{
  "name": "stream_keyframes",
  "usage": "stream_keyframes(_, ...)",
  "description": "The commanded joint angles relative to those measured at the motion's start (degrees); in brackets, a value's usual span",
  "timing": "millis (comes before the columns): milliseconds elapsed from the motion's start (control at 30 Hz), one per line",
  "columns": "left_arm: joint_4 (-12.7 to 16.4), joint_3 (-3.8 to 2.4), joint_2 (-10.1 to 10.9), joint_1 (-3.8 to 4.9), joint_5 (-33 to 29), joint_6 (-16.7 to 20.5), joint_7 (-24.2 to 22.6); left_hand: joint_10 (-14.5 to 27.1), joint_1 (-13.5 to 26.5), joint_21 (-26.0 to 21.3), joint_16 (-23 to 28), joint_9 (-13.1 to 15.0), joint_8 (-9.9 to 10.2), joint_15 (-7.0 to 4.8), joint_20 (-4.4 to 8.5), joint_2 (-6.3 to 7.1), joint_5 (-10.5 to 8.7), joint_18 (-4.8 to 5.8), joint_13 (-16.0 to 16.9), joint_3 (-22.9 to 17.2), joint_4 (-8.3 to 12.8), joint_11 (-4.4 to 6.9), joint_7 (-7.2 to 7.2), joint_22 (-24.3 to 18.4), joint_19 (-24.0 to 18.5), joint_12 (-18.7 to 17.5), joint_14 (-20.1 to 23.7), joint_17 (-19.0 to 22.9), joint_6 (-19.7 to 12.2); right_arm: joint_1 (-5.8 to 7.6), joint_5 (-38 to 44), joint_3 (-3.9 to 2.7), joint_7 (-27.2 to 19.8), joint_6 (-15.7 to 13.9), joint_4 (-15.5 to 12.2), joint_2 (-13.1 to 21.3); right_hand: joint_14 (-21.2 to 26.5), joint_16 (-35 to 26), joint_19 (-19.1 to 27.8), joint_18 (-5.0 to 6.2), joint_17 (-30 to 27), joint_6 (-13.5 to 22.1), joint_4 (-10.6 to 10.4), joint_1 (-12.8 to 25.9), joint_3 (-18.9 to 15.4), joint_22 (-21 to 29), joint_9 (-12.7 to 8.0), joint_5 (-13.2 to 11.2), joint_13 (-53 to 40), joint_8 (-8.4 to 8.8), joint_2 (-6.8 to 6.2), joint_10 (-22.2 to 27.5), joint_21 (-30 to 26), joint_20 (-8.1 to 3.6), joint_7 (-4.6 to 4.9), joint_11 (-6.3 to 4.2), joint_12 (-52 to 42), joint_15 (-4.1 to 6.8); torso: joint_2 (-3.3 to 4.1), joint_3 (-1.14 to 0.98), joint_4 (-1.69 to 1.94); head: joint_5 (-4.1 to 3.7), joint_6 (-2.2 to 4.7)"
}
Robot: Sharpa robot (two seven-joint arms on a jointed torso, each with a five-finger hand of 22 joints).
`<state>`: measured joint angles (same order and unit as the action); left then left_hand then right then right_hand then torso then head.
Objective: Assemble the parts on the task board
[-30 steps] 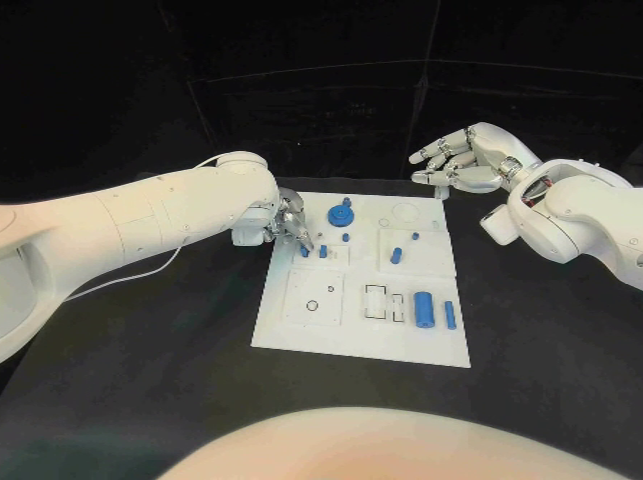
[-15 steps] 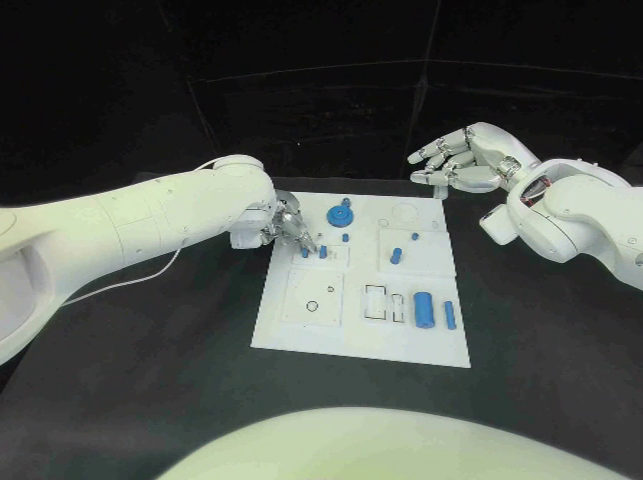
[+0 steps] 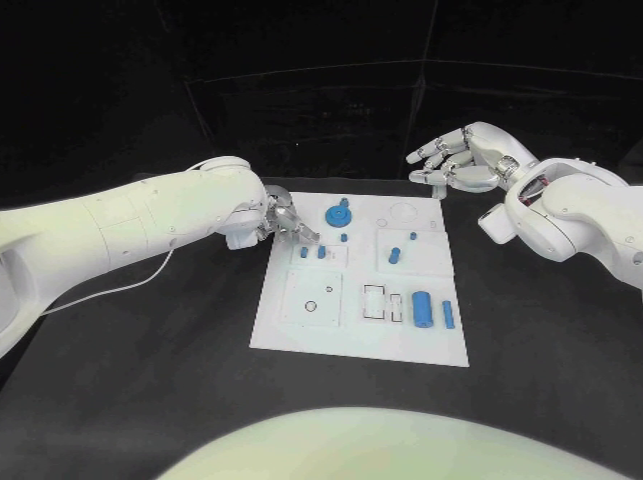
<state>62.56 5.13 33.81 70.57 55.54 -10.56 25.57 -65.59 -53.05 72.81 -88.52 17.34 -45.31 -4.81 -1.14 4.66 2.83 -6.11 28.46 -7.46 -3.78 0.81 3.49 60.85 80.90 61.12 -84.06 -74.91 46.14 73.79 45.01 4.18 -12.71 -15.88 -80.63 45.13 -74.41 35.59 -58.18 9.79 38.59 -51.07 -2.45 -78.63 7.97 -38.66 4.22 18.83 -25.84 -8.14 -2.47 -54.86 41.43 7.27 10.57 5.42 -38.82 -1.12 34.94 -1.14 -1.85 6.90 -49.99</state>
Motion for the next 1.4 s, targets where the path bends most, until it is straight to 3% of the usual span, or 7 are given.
stream_keyframes(33,0.59,-0.03,0.67,0.09,-3.34,9.03,-9.78,1.41,-1.28,-1.93,0.68,-0.39,0.87,0.32,-0.25,-0.73,-0.13,0.13,-1.77,0.87,-0.48,-0.3,0.42,-2.56,-0.8,-1.07,-4.68,-9.5,-1.39,0.12,0.04,-0.04,-0.59,0.22,-0.03,0.06,0.26,-0.39,-0.26,0.71,0.05,0.46,-0.2,-0.22,0.01,0.1,0.07,0.24,0.09,-0.31,0.09,0.35,-0.34,0.03,-0.01,0.18,-0.27,-0.02,0.0,-0.04,0.05,-0.14,-0.01)
stream_keyframes(133,0.85,-0.03,1.13,0.09,-6.1,12.35,-16.72,3.23,-3.87,-4.35,1.62,-1.18,2.29,1.14,-0.95,-2.01,-0.05,-0.4,-2.28,1.69,-0.61,-1.37,1.48,-5.92,-2.13,-2.1,-4.16,-7.41,-3.55,0.12,0.04,-0.04,-0.58,0.2,-0.01,0.11,0.26,-0.39,-0.26,0.71,0.05,0.46,-0.2,-0.22,0.01,0.1,0.07,0.24,0.09,-0.31,0.09,0.35,-0.34,0.03,-0.01,0.18,-0.27,-0.02,0.0,-0.06,0.08,-0.27,-0.01)
stream_keyframes(267,0.94,0.0,0.93,0.09,-8.35,15.42,-27.13,11.91,-13.52,-21.59,11.75,-3.09,4.88,3.19,-2.81,-4.97,0.33,-4.1,-5.28,-0.38,3.4,-3.71,4.11,-28.57,-12.61,-7.92,2.47,11.28,-6.86,0.12,0.04,-0.04,-0.59,0.2,0.05,0.04,0.27,-0.41,-0.26,0.7,0.05,0.5,-0.29,-0.15,-0.01,0.11,0.06,0.25,0.13,-0.34,0.1,0.38,-0.37,0.04,0.01,0.19,-0.29,-0.04,0.05,-0.03,0.06,-0.47,0.01)
stream_keyframes(367,0.96,0.07,0.27,0.01,-8.68,17.4,-33.1,16.35,-19.99,-24.36,17.66,-4.62,6.76,4.22,-3.77,-6.3,0.22,-4.1,-8.23,-4.25,7.46,-4.79,5.07,-30.05,-14.85,-12.71,7.2,20.34,-6.81,0.11,0.04,-0.04,-0.61,0.24,0.14,-0.11,0.27,-0.41,-0.26,0.7,0.05,0.5,-0.3,-0.16,0.0,0.12,0.06,0.25,0.13,-0.34,0.11,0.38,-0.37,0.04,0.01,0.19,-0.3,-0.04,0.07,-0.01,-0.05,-0.66,0.26)
stream_keyframes(567,-0.01,0.4,-1.77,-0.67,-0.68,20.61,-40.99,16.89,-22.54,-27.83,22.74,-9.76,13.98,5.34,-5.1,-3.91,0.2,-4.53,-15.03,-9.05,12.81,-5.82,5.64,-32.24,-15.91,-20.45,11.47,28.22,-2.25,0.1,0.04,-0.04,-0.69,0.33,0.41,-0.49,0.27,-0.42,-0.27,0.7,0.05,0.51,-0.28,-0.2,0.02,0.12,0.06,0.26,0.15,-0.35,0.11,0.39,-0.38,0.04,0.01,0.18,-0.31,-0.04,0.04,-0.01,-0.11,-1.25,0.82)
stream_keyframes(1000,-4.49,2.12,-5.82,-1.18,21.69,16.86,-38.04,16.23,-19.46,-26.11,12.7,-13.68,24.47,5.26,-5.02,-1.15,0.06,-4.39,-23.9,-9.16,15.46,-6.39,5.69,-32.5,-7.23,-31.77,0.89,14.54,3.08,0.09,0.04,-0.03,-0.8,0.45,0.76,-1.11,0.28,-0.43,-0.27,0.7,0.05,0.53,-0.25,-0.3,0.07,0.13,0.06,0.29,0.17,-0.37,0.12,0.41,-0.4,0.03,0.0,0.17,-0.33,-0.03,0.08,-0.05,-0.02,-2.13,1.64)
stream_keyframes(1400,-8.71,2.23,-8.59,-1.63,26.76,14.25,-35.4,14.12,-19.66,-21.46,12.66,-13.59,26.91,4.88,-4.5,-2.27,0.03,-3.48,-24.88,-8.9,15.92,-6.16,5.24,-26.75,-3.3,-34.3,-0.22,15.6,6.07,0.09,0.04,-0.03,-0.85,0.42,0.67,-1.33,0.27,-0.44,-0.29,0.71,0.06,0.54,-0.2,-0.43,0.13,0.14,0.06,0.32,0.21,-0.39,0.14,0.42,-0.42,0.03,-0.01,0.15,-0.36,-0.01,0.15,-0.03,-0.12,-2.26,1.8)
